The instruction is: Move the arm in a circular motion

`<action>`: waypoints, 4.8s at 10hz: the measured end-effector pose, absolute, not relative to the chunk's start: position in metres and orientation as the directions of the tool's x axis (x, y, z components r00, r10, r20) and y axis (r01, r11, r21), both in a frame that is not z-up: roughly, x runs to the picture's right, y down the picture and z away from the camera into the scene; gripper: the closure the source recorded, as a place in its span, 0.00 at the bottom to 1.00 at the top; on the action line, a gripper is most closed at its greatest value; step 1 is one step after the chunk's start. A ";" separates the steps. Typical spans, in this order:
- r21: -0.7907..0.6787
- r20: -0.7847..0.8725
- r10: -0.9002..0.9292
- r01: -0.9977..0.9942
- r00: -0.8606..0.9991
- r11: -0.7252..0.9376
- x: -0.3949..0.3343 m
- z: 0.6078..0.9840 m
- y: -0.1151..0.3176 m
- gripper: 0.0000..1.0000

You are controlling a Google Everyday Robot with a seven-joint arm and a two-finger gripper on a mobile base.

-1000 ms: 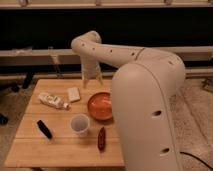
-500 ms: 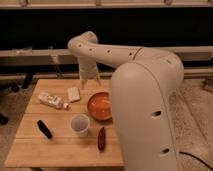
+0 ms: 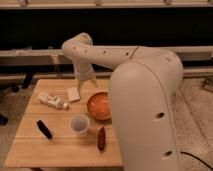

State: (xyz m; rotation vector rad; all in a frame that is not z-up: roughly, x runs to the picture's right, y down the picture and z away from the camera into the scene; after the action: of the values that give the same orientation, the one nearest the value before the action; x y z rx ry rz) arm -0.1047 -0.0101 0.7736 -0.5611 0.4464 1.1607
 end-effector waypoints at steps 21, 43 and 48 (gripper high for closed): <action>-0.193 -0.591 0.727 -0.937 0.348 0.292 -0.092 0.724 0.028 0.35; -0.168 -0.576 0.774 -0.964 0.264 0.205 -0.068 0.705 0.040 0.35; -0.156 -0.575 0.788 -0.975 0.221 0.160 -0.050 0.700 0.046 0.35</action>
State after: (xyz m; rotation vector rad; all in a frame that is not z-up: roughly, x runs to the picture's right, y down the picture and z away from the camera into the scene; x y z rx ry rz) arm -0.0501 0.0459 0.6999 -0.5578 0.4035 1.3086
